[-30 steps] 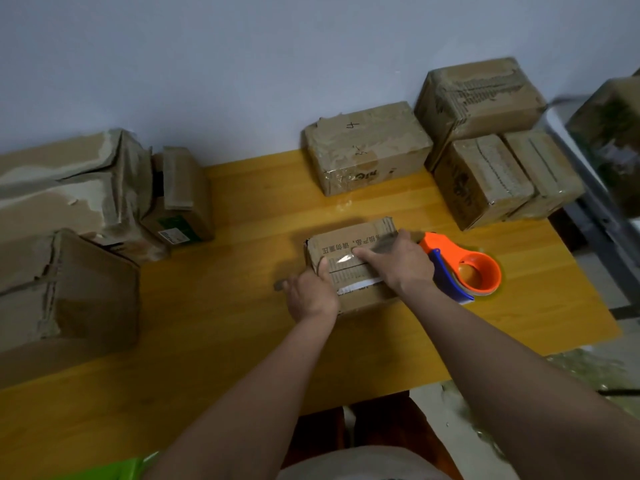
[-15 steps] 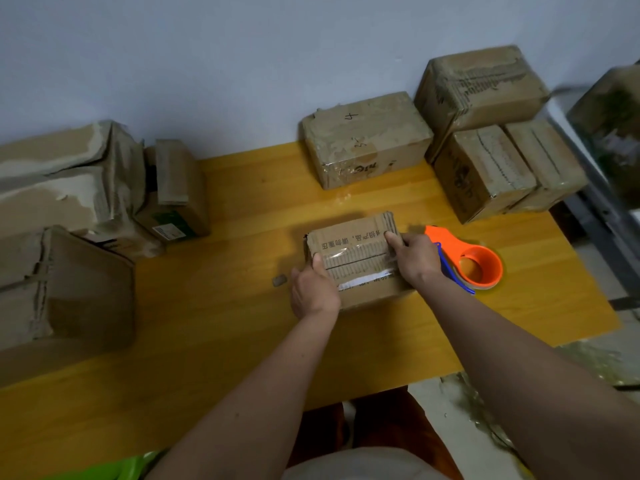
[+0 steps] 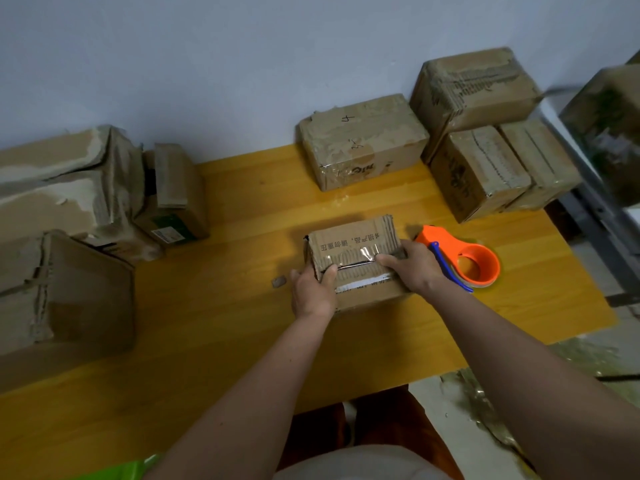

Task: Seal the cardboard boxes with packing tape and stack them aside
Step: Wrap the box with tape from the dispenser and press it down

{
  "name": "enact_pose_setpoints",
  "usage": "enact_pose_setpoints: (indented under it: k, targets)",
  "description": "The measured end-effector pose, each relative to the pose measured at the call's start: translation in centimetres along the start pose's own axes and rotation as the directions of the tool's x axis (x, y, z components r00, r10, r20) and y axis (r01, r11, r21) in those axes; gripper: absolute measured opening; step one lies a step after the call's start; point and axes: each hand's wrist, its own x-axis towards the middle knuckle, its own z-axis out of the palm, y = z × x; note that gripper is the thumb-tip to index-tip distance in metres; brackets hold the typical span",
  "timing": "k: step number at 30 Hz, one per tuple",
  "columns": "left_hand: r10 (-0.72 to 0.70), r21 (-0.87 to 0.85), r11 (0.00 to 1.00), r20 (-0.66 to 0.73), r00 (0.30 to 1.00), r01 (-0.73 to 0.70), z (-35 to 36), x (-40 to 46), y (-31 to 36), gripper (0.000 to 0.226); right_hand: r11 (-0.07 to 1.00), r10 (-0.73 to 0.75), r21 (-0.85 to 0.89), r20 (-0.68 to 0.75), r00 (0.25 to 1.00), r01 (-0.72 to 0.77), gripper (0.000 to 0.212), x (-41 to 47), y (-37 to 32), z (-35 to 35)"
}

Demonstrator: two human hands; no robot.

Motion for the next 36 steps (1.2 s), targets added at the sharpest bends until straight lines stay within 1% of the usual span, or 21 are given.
enact_pose_setpoints:
  k: [2,4,7,9,10,12,14,15,16,18,19,20,21,23,25,27,29,31,33,34,36]
  targets:
    - [0.015,0.012,1.000,0.013,1.000,-0.016,-0.3,0.1,0.0,0.041,0.999,-0.012,0.029,0.000,1.000,0.012,0.032,0.0,0.3,-0.3]
    - [-0.004,0.074,0.997,0.002,1.000,0.004,-0.9,0.3,0.1,0.050,1.000,-0.004,0.029,-0.028,1.000,0.004,0.038,-0.3,0.1,0.1]
    - [-0.009,0.189,0.982,-0.073,0.997,0.023,-2.2,1.6,0.4,0.057,0.999,-0.022,-0.026,-0.096,0.995,0.020,0.045,-1.5,0.0,2.1]
    - [0.025,0.273,0.962,-0.041,0.999,-0.013,-3.0,3.1,0.4,0.056,0.998,-0.036,-0.055,-0.141,0.989,0.028,0.046,-2.1,0.3,3.5]
    - [0.032,0.288,0.957,-0.017,0.999,-0.026,-3.3,3.8,0.4,0.056,0.999,-0.026,-0.043,-0.139,0.990,0.021,0.046,-2.1,0.4,3.7]
    - [0.030,0.270,0.962,0.018,0.999,-0.034,-4.1,5.0,0.4,0.053,1.000,0.009,0.022,-0.077,0.997,-0.008,0.045,-1.6,0.7,3.5]
    - [0.048,0.246,0.968,0.001,0.999,-0.046,-4.8,5.0,0.7,0.043,0.990,0.038,0.137,-0.019,0.999,-0.035,0.050,-0.9,0.8,2.6]
    - [0.084,0.272,0.959,-0.031,0.996,-0.073,-5.0,4.3,0.9,0.043,0.984,0.040,0.177,-0.041,0.998,-0.032,0.056,-0.8,0.7,2.1]
    - [0.147,0.344,0.932,-0.065,0.987,-0.116,-4.9,3.2,1.0,0.052,0.979,0.025,0.205,-0.083,0.996,-0.007,0.060,-0.6,0.4,1.5]
    - [0.324,0.491,0.838,-0.094,0.941,-0.239,-4.3,-0.4,1.1,0.073,0.978,-0.076,0.185,-0.125,0.989,0.098,0.056,-0.2,-0.3,0.6]
    - [0.380,0.537,0.791,-0.054,0.923,-0.295,-3.6,-2.4,1.0,0.082,0.979,-0.131,0.144,-0.110,0.985,0.146,0.052,0.1,-0.7,0.4]
    - [0.383,0.568,0.757,0.015,0.924,-0.324,-2.7,-4.0,0.6,0.090,0.981,-0.161,0.095,-0.088,0.983,0.169,0.048,0.4,-0.9,0.3]
    - [0.335,0.582,0.747,0.089,0.938,-0.322,-1.7,-5.2,0.3,0.098,0.985,-0.164,0.048,-0.076,0.984,0.168,0.044,0.7,-1.1,0.4]
    - [0.195,0.569,0.776,0.193,0.962,-0.272,-0.1,-6.4,-0.1,0.110,0.990,-0.140,-0.004,-0.108,0.984,0.141,0.032,0.8,-1.2,0.7]
    - [0.160,0.576,0.773,0.225,0.961,-0.264,0.6,-6.1,-0.2,0.119,0.993,-0.110,0.016,-0.151,0.982,0.113,0.025,0.5,-0.8,0.9]
    - [0.190,0.631,0.706,0.271,0.944,-0.323,0.1,-4.8,-0.2,0.123,0.995,-0.077,0.057,-0.153,0.985,0.086,0.028,0.0,-0.1,0.8]
    - [0.249,0.651,0.620,0.366,0.897,-0.437,-1.3,-2.9,-0.2,0.117,0.993,-0.055,0.091,-0.139,0.989,0.068,0.031,-0.5,0.8,0.4]
    - [0.280,0.624,0.528,0.512,0.812,-0.576,-2.9,-1.5,-0.1,0.102,0.989,-0.041,0.138,-0.096,0.995,0.054,0.034,-1.0,1.5,0.2]
    - [0.268,0.598,0.430,0.631,0.728,-0.677,-3.8,-0.6,-0.1,0.085,0.982,-0.035,0.184,-0.038,0.999,0.042,0.037,-1.6,1.8,0.4]
    - [0.258,0.591,0.393,0.664,0.702,-0.704,-4.1,-0.4,-0.1,0.082,0.980,-0.035,0.194,-0.008,0.999,0.036,0.037,-2.0,1.8,0.6]
    - [0.258,0.605,0.327,0.681,0.685,-0.726,-4.3,-0.4,-0.1,0.098,0.981,-0.028,0.194,0.076,0.997,0.013,0.036,-2.5,1.7,0.9]
